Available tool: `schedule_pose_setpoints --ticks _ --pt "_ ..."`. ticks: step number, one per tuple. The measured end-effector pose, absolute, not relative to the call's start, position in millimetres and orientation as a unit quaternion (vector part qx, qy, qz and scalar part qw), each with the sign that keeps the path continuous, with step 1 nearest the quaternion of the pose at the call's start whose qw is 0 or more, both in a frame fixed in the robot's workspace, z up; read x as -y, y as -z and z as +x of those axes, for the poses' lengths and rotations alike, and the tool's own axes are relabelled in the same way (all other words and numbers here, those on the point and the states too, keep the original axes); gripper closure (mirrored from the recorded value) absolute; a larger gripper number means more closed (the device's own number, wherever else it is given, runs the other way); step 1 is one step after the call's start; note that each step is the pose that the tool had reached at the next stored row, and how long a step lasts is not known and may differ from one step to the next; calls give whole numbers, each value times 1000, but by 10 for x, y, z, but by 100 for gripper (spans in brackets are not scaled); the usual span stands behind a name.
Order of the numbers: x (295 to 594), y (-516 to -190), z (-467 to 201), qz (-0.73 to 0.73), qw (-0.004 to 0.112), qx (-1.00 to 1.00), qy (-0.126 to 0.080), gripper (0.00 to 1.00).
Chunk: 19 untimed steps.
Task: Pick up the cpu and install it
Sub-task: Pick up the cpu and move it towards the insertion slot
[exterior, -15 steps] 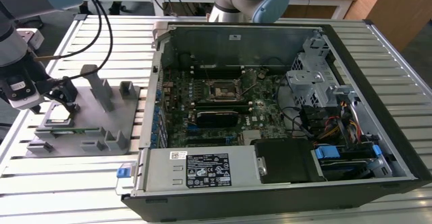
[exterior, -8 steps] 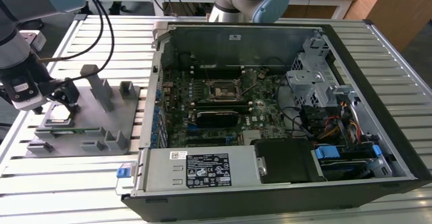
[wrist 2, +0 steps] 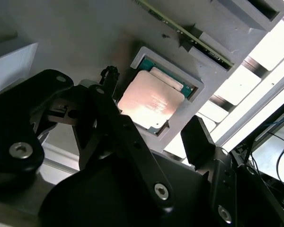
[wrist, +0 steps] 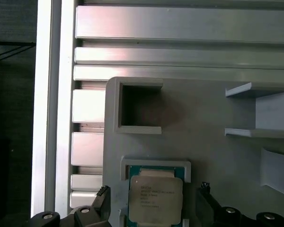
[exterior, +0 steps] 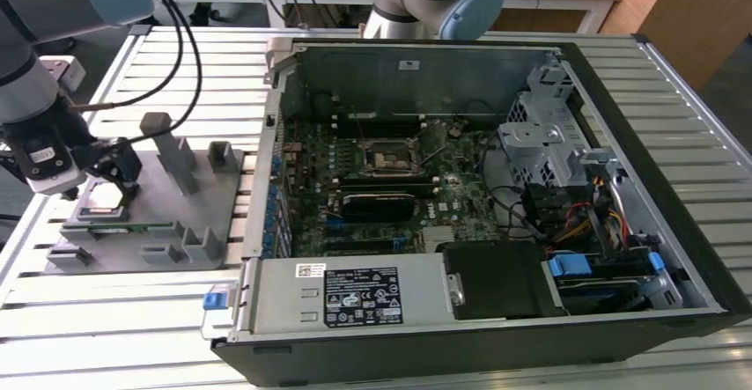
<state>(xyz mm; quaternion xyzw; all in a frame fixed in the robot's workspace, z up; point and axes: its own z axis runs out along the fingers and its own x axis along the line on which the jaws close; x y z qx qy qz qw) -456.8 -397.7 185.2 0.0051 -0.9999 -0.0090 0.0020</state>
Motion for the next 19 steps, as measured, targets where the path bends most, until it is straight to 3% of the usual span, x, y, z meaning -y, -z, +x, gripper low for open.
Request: schedule_pose_setpoints --ticks 3,4,11,13,15,16,19 --pt "3976 -1838 -4568 5 2 1000 9 21" --pt "3976 -1835 -4568 5 2 1000 9 27" --pt "3975 -1830 -4568 5 2 1000 8 27" --pt "3975 -1830 -4568 5 2 1000 8 35" --pt "3974 -1830 -4568 5 2 1000 8 35" --pt "3974 -1830 -4568 5 2 1000 8 42" --pt "3974 -1838 -4568 5 2 1000 8 42"
